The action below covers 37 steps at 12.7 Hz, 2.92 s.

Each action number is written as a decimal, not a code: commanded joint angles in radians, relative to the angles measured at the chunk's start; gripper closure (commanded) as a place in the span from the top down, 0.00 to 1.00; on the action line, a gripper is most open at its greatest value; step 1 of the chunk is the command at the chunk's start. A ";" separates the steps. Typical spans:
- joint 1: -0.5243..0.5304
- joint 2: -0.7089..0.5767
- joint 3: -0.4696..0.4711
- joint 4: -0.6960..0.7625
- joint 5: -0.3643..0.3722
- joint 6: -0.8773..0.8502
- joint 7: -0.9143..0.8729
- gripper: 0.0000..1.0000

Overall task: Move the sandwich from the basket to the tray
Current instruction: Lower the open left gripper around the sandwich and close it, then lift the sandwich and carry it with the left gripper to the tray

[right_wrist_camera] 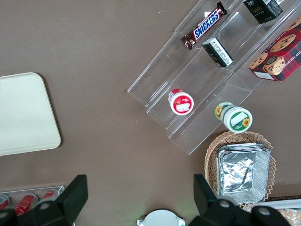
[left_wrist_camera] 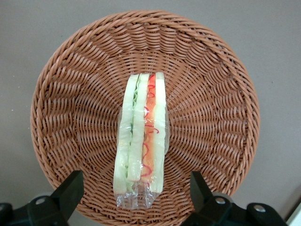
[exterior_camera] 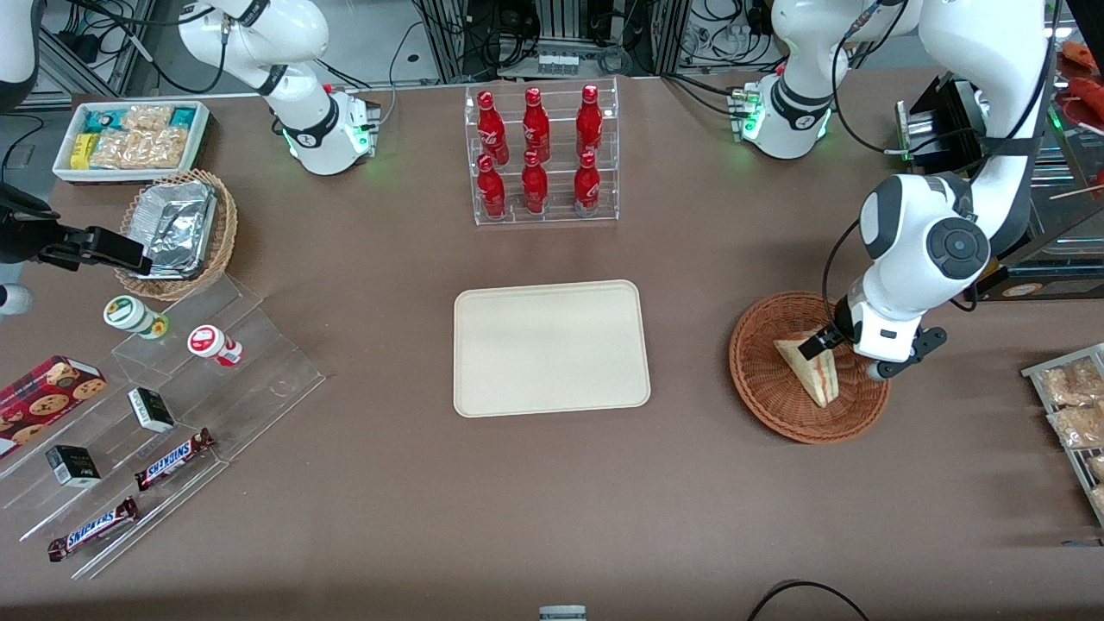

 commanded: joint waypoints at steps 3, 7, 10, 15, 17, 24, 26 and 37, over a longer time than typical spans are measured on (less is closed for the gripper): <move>-0.005 0.054 -0.002 -0.003 0.016 0.049 -0.023 1.00; -0.005 0.100 -0.002 -0.006 0.016 0.089 -0.021 1.00; -0.005 0.105 -0.002 -0.014 0.018 0.090 -0.020 0.47; 0.000 0.059 -0.002 0.006 0.018 -0.023 0.101 0.00; -0.005 0.056 -0.008 0.096 0.015 -0.151 0.117 0.00; -0.165 0.113 -0.022 0.350 0.012 -0.410 0.199 0.00; -0.239 0.151 -0.022 0.408 0.010 -0.413 0.172 0.00; -0.567 0.519 -0.020 0.837 0.004 -0.411 -0.121 0.00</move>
